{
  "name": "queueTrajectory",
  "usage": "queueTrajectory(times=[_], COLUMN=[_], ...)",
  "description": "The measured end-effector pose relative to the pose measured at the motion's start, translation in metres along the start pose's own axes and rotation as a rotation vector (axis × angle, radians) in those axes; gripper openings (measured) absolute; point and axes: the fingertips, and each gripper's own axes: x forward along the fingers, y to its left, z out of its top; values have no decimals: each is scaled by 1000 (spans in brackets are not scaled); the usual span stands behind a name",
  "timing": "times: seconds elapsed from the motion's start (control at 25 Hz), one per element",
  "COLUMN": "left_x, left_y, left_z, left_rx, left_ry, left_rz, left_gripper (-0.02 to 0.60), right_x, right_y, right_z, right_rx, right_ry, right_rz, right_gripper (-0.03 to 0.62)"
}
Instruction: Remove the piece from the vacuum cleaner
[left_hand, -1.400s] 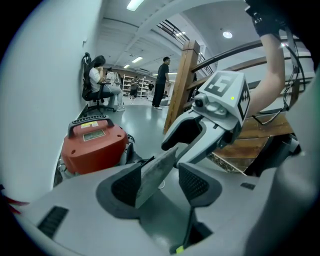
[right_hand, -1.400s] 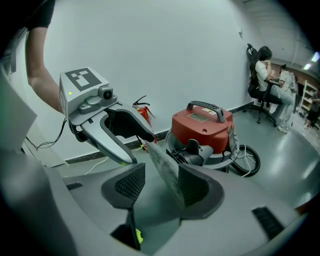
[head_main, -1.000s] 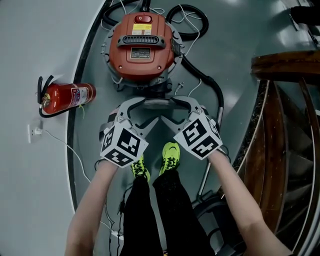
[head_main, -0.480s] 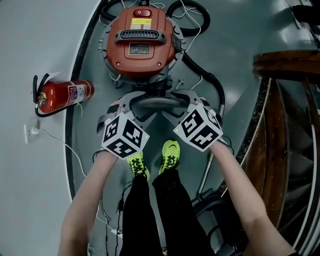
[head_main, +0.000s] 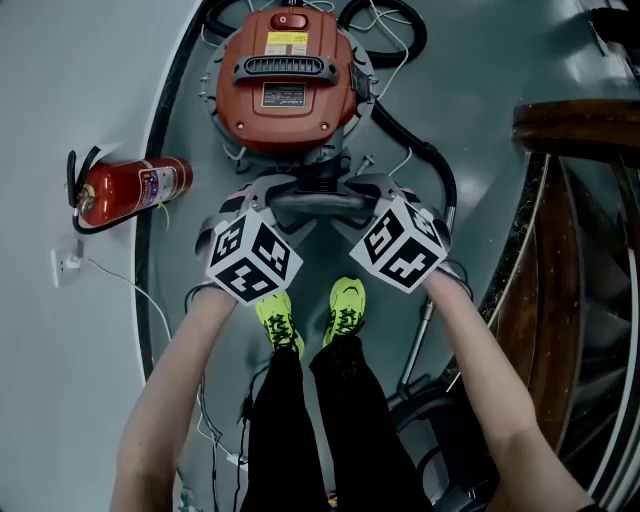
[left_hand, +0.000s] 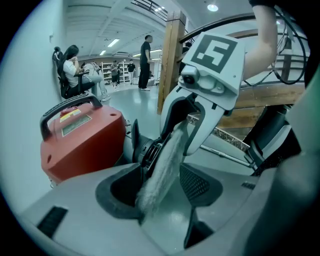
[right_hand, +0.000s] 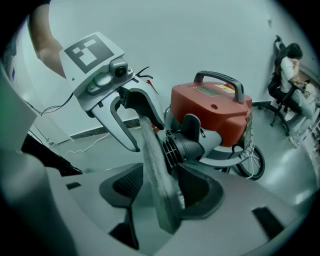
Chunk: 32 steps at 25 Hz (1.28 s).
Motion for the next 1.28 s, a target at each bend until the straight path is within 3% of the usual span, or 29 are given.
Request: queueTrajectory(times=[0.2,0.44,1.28], left_x=[5,6,9], left_y=[-1,4,6], left_z=[-6,-8,-12], left_rx=[5,-45,-66], left_ry=[22,14,45], left_rz=[-23,-2,-19], left_gripper=[236,135,78], right_x=[3,5,7], right_y=[0,-2,-1], right_z=[-4,-5,-7], right_rx=[8,-14,0], right_ry=[-1,7,13], right_rz=[16,11,28], right_gripper=[144,135,104])
